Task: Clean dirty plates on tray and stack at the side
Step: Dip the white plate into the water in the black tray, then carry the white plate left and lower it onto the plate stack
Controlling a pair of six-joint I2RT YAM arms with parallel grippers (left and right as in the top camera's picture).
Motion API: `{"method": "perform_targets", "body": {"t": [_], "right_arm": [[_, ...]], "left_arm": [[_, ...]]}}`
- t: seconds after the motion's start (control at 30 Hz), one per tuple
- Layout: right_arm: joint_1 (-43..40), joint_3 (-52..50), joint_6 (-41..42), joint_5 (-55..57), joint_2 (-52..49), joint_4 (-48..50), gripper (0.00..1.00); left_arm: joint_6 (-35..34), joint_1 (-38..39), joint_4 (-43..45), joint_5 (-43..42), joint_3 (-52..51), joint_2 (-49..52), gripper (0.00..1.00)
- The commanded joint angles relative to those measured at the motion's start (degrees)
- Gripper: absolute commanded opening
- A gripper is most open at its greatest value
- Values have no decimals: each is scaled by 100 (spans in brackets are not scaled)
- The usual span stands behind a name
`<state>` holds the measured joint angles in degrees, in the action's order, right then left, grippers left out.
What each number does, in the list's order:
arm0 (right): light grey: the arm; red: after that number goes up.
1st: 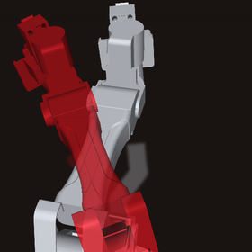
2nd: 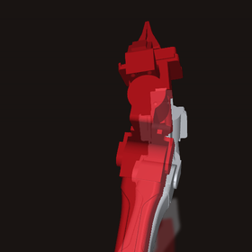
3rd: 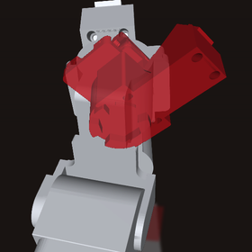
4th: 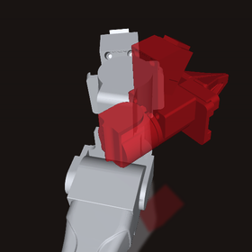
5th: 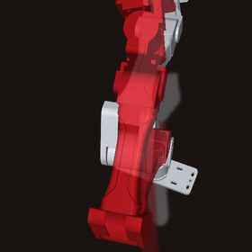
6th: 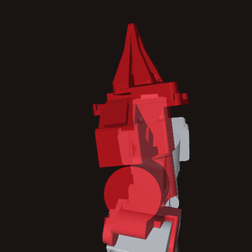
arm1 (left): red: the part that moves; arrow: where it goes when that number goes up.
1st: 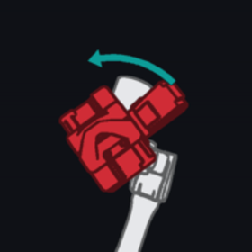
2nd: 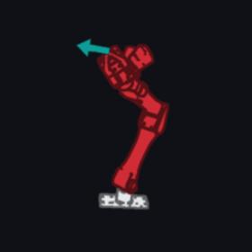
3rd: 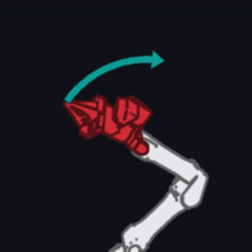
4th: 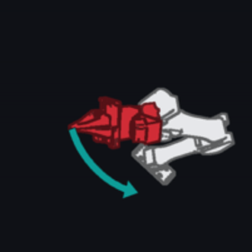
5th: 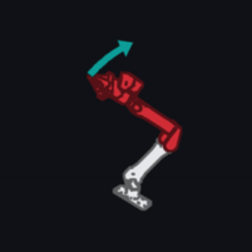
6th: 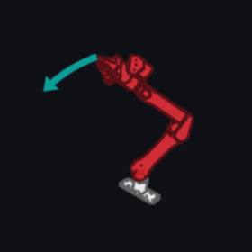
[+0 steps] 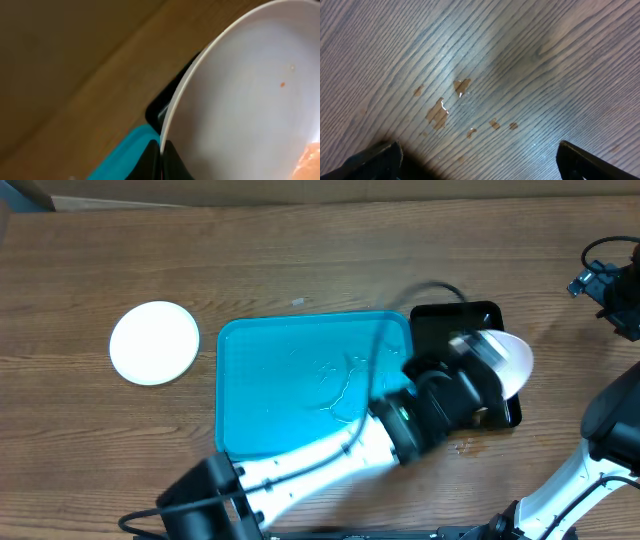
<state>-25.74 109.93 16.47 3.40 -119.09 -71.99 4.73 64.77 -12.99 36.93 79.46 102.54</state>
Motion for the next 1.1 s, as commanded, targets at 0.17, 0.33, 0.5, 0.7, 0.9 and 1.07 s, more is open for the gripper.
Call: {"method": "perform_targets", "body": {"t": [0.17, 0.33, 0.5, 0.7, 0.9, 1.07], "right_arm": [[-4, 76, 24, 37, 133, 22, 100], [-4, 76, 24, 39, 133, 20, 100], [-4, 76, 26, 37, 133, 22, 100], [-4, 76, 26, 37, 133, 22, 100], [-4, 76, 24, 37, 133, 20, 100], [-4, 76, 24, 39, 133, 22, 100]], "left_arm": [[2507, 459, 1287, 2138, 144, -140, 4], [3187, 413, 1871, 2352, 144, -140, 4], [2933, 396, 1985, 2350, 138, -140, 4], [743, 35, 789, 1768, 138, -140, 4], [-1257, -855, -354, -765, 236, -232, 4], [-2319, -2227, -1043, -3875, 820, -485, 4]]}}
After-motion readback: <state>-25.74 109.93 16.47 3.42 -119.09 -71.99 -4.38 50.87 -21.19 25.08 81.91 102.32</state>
